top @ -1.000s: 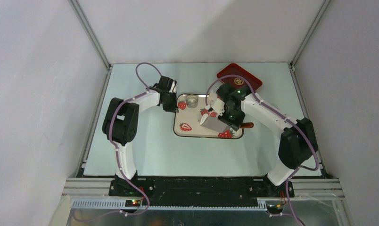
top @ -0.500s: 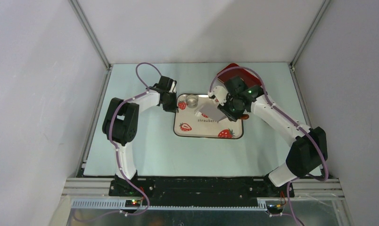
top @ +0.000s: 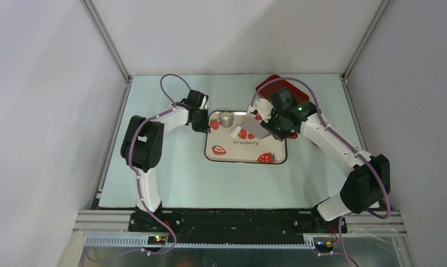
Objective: Roll out the dumpling wrappers from the dough
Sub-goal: Scoop the dumpling wrapper from the work surface.
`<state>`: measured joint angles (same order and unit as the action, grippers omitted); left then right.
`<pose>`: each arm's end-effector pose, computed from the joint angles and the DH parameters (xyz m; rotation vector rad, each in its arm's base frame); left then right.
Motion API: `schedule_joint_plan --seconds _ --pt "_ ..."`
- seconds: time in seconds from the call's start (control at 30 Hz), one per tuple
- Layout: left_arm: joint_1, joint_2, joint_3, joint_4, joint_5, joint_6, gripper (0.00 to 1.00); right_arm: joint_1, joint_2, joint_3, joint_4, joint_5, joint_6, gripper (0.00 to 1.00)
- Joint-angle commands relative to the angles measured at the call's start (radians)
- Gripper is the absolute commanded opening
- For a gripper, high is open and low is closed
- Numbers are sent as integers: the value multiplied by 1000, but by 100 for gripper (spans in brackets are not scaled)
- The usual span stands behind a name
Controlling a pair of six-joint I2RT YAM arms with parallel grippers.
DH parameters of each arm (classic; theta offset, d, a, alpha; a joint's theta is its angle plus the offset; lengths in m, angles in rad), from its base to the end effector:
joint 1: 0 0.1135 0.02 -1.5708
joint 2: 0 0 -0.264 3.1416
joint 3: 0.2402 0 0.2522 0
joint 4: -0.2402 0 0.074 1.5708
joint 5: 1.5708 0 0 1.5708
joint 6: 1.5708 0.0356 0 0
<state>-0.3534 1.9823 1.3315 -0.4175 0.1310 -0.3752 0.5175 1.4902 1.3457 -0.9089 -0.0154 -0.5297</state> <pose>0.3826 -0.1461 0.1590 0.0160 2.6888 -0.4107 0.2639 0.1509 0.3055 -1.3167 2.2698 0.0160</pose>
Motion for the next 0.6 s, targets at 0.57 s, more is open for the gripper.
schedule_joint_plan --seconds 0.57 --pt "-18 32 -16 -32 -40 24 0 4 -41 -91 219 -41 -6 0"
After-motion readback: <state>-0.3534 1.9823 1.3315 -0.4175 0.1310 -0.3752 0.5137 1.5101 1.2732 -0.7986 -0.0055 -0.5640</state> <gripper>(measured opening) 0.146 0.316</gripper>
